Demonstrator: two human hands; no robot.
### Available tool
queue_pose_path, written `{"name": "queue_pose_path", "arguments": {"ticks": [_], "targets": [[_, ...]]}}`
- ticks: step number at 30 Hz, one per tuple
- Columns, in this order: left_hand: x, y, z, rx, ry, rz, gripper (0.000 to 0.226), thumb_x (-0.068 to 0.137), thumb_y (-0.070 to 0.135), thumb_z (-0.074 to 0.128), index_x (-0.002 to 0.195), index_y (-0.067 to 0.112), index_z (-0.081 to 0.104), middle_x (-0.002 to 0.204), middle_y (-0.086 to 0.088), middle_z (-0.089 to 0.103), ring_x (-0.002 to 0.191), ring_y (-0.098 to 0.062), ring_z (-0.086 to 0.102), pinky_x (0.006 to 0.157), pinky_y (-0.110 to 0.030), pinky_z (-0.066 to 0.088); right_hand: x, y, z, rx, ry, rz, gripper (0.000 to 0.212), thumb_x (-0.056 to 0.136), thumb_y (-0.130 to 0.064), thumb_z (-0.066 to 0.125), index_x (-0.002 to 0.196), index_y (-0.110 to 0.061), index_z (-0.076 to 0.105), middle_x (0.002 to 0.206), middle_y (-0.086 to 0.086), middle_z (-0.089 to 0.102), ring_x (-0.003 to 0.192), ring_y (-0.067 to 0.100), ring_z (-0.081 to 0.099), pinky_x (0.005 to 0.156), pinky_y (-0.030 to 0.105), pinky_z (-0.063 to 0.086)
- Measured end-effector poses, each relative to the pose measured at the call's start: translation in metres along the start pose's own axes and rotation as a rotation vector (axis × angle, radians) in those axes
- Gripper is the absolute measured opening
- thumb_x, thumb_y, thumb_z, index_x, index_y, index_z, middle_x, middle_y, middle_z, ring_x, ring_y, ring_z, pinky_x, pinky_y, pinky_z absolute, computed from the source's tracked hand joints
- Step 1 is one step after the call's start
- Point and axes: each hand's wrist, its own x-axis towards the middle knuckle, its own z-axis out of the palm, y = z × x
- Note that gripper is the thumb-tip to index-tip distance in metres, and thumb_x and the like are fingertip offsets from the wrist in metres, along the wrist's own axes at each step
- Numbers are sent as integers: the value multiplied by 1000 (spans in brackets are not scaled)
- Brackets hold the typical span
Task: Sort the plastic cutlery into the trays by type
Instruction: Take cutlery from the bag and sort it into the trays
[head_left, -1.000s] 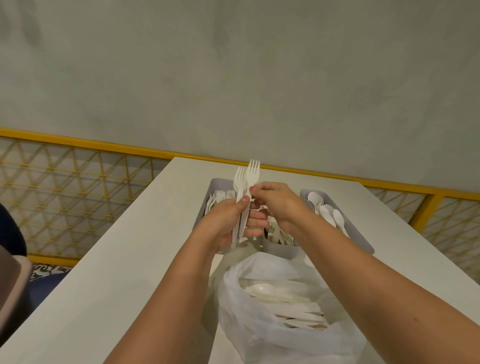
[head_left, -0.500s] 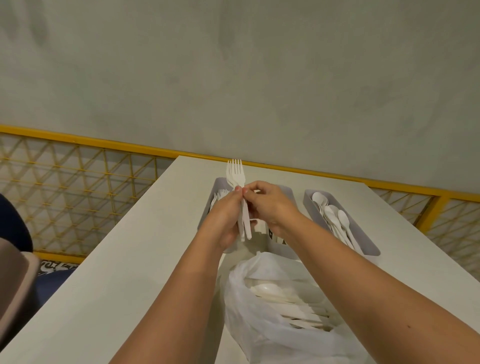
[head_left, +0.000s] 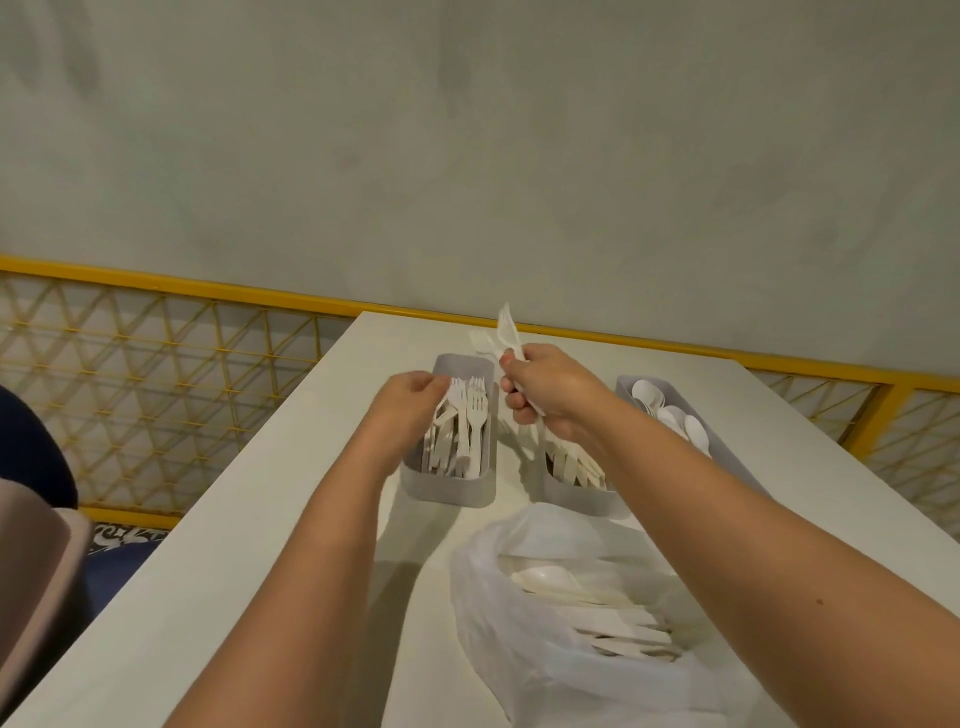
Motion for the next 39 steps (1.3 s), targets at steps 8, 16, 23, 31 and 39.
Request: {"name": "queue_pose_path", "arguments": {"ticks": [8,16,23,31,39], "targets": [[5,-30,-2,282,10,-140,43,89,2,48,131,6,52,124,-17,60,115,-32,55,95,-34,46,35,21,29,-211,6,112,20,96,3,32,86,-1,50,66,12,45,52,15,37,47,23,32],[9,-35,-4,228,15,-123,43,88,1,48,130,6,54,119,-19,62,111,-35,57,93,-38,49,51,12,51,-647,6,8,18,97,-5,37,106,-6,53,113,18,51,91,25,54,74,29,45],[11,-36,-3,223,14,-110,43,87,-3,47,129,5,54,120,-22,61,111,-36,57,91,-37,49,45,17,38,-645,-5,-29,39,94,-1,40,132,5,44,138,22,47,124,34,49,105,40,41],[14,-37,-4,283,6,-124,39,90,3,49,128,8,54,121,-17,61,114,-35,55,97,-39,47,6,17,2,-598,-150,-91,29,94,-13,53,123,-10,56,103,6,62,86,17,61,65,20,52],[8,-23,0,492,86,-66,47,90,15,59,135,8,47,137,-18,44,118,-34,50,93,-39,44,-55,34,-52,-748,-335,-105,22,94,-17,53,114,-14,63,81,-7,62,70,6,61,70,21,52]]}}
